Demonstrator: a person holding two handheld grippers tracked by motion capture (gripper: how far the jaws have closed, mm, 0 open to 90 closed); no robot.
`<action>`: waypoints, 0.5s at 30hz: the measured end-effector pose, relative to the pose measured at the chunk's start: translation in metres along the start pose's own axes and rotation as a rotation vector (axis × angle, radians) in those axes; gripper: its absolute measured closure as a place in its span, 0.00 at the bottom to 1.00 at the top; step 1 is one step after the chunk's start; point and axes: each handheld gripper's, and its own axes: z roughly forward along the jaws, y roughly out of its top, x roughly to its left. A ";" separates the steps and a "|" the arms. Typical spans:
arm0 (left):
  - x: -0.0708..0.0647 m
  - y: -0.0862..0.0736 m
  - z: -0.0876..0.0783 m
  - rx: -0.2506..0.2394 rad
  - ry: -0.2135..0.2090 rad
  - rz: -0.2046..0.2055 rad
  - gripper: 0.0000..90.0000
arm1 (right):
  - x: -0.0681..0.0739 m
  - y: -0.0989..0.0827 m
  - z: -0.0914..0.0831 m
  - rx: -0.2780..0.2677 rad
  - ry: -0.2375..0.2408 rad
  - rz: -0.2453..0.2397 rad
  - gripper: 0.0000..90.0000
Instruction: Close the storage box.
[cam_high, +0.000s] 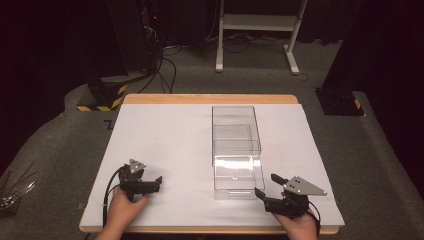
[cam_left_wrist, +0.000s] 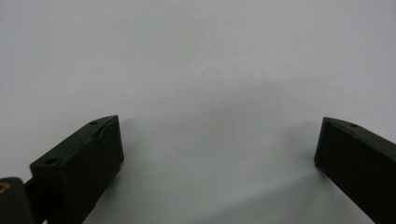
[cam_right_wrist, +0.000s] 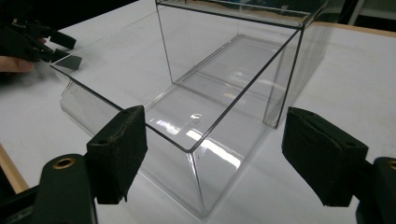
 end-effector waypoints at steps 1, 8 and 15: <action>0.000 0.000 0.000 0.000 0.000 0.000 0.02 | 0.000 0.000 0.000 -0.003 -0.009 -0.005 0.25; 0.000 0.000 0.000 -0.001 -0.001 -0.002 0.02 | -0.004 0.000 0.003 -0.021 -0.038 0.014 0.25; 0.000 0.000 0.000 -0.001 0.000 -0.002 0.02 | -0.007 0.002 0.011 -0.027 -0.058 0.041 0.26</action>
